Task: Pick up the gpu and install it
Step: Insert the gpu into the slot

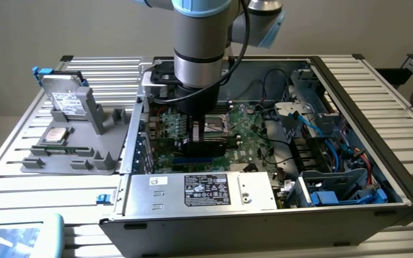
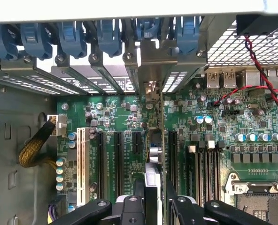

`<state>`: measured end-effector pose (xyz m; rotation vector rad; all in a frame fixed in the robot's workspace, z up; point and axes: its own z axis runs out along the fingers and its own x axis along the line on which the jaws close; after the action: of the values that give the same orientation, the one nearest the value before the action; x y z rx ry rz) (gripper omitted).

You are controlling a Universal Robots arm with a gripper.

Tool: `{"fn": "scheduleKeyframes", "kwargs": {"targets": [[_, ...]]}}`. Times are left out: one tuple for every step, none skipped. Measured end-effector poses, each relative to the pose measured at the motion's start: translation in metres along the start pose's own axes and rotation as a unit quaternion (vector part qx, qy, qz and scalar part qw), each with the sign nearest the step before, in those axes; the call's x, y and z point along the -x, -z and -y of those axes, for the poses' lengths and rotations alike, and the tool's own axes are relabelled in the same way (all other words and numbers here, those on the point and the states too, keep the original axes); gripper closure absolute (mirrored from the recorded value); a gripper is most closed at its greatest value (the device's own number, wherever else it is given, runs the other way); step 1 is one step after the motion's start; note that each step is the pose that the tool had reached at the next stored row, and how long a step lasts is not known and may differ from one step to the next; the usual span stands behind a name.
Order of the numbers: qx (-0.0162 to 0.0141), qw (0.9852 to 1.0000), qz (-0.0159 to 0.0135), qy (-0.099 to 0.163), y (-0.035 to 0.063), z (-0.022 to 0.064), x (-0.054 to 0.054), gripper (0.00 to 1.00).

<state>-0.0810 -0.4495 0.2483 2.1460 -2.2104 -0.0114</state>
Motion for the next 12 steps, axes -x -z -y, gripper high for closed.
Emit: {"fn": "scheduleKeyframes", "kwargs": {"targets": [[0.0000, 1.0000, 0.0001, 0.000, -0.0001, -0.0004, 0.0000, 0.73], [-0.0001, 1.0000, 0.0001, 0.000, -0.0002, -0.0004, 0.0000, 0.73], [-0.0001, 1.0000, 0.0002, 0.000, -0.0002, -0.0005, 0.0000, 0.73], [-0.0001, 1.0000, 0.0001, 0.000, -0.0002, -0.0008, 0.0000, 0.73], [-0.0001, 1.0000, 0.0001, 0.000, -0.0002, -0.0013, 0.0000, 0.73], [-0.0001, 1.0000, 0.0001, 0.000, -0.0002, -0.0015, 0.0000, 0.73], [-0.0001, 1.0000, 0.0002, 0.000, -0.0002, -0.0015, 0.0000, 0.73], [-0.0001, 1.0000, 0.0001, 0.000, -0.0002, -0.0016, 0.0000, 0.73], [-0.0001, 1.0000, 0.0001, 0.000, -0.0003, -0.0016, -0.0001, 0.73], [-0.0001, 1.0000, 0.0001, 0.000, -0.0005, -0.0017, -0.0001, 0.73], [0.0000, 1.0000, 0.0000, 0.000, -0.0006, -0.0017, -0.0001, 0.73], [0.0000, 1.0000, 0.0001, 0.000, -0.0007, -0.0017, -0.0001, 0.73]]}}
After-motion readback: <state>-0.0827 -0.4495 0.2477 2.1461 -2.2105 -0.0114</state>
